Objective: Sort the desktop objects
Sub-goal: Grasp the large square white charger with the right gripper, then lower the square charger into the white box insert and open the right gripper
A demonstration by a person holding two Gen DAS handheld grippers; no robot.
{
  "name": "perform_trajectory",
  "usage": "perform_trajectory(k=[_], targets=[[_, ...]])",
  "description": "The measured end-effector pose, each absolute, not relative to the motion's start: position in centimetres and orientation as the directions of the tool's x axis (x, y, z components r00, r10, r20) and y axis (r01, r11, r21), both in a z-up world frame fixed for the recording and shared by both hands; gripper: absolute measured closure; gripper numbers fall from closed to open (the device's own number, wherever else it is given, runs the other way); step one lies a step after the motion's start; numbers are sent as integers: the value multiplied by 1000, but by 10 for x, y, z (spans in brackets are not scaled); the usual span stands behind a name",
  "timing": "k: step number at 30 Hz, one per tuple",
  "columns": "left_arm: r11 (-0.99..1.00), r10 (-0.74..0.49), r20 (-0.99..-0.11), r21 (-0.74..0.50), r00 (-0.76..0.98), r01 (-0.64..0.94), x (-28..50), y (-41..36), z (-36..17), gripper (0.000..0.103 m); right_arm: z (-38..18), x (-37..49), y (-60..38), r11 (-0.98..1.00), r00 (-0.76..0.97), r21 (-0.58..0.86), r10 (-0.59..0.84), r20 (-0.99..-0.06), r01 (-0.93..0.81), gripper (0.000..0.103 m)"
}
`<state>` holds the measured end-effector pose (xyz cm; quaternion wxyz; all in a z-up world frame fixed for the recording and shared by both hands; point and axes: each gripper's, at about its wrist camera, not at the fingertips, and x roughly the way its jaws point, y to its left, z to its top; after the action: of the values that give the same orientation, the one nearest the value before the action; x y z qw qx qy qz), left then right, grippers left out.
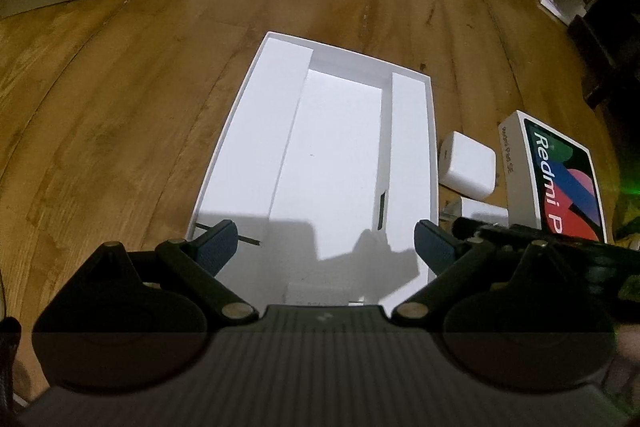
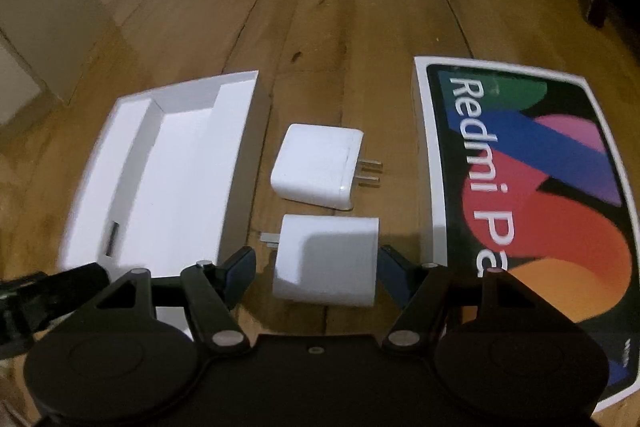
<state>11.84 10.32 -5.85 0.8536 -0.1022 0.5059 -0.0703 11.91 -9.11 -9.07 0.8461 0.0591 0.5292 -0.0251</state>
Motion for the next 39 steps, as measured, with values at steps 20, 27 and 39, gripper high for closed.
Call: perform_trajectory(k=[20, 27, 39], targets=[[965, -193, -860, -253, 473, -67, 124, 127, -66, 7, -96, 103, -89, 988, 462, 87, 18, -887, 128, 39], [958, -202, -825, -279, 528, -69, 120, 139, -51, 7, -56, 97, -68, 998, 535, 55, 32, -845, 28, 39], [949, -215, -784, -308, 583, -64, 111, 162, -30, 7, -62, 95, -13, 979, 525, 147, 200, -827, -141, 39]])
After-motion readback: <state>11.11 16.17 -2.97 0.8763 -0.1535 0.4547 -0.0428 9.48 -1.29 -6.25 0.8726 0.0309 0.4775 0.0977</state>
